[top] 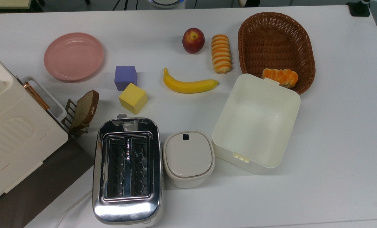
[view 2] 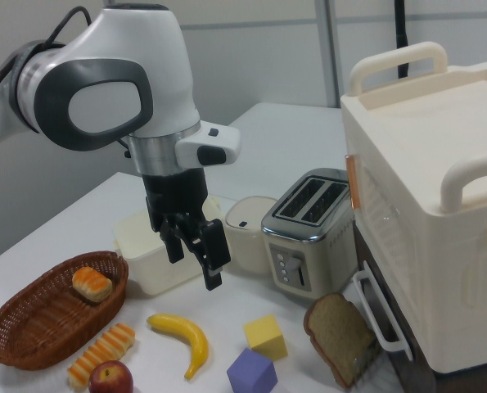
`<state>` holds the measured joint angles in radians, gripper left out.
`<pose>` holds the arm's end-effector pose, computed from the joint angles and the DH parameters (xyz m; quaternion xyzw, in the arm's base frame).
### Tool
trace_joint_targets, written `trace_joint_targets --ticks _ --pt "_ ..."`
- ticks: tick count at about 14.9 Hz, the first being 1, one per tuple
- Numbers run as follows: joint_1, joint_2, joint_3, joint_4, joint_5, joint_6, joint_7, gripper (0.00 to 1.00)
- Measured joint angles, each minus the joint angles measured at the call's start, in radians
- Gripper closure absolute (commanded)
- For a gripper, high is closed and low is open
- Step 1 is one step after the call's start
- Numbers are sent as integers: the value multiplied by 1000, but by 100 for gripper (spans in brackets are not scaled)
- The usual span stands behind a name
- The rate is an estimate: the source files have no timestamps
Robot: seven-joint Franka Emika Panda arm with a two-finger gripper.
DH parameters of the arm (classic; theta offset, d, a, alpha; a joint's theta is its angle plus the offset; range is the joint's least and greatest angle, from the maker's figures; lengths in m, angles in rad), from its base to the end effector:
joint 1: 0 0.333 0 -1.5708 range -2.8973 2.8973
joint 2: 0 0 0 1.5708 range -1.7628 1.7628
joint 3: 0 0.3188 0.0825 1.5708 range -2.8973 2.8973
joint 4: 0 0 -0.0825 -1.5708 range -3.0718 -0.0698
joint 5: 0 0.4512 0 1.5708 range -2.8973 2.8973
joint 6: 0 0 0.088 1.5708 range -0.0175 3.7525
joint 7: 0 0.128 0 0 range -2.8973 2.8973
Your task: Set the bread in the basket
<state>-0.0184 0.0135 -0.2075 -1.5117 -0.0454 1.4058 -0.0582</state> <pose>0.5892 -0.1411 0.6164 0.9942 -0.0860 -0.0623 0.0153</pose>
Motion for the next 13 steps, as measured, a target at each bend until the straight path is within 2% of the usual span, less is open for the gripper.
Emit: trace_joint_targets --ticks 4,8,10,11,13 --pt "29 1 1 -21 0 0 -5 0" --pt "106 11 7 -99 1 3 -8 0" --pt "121 18 40 -145 2 30 -8 0" --pt "121 24 81 -172 4 48 -7 0" --pt "124 29 132 -204 19 74 -2 0"
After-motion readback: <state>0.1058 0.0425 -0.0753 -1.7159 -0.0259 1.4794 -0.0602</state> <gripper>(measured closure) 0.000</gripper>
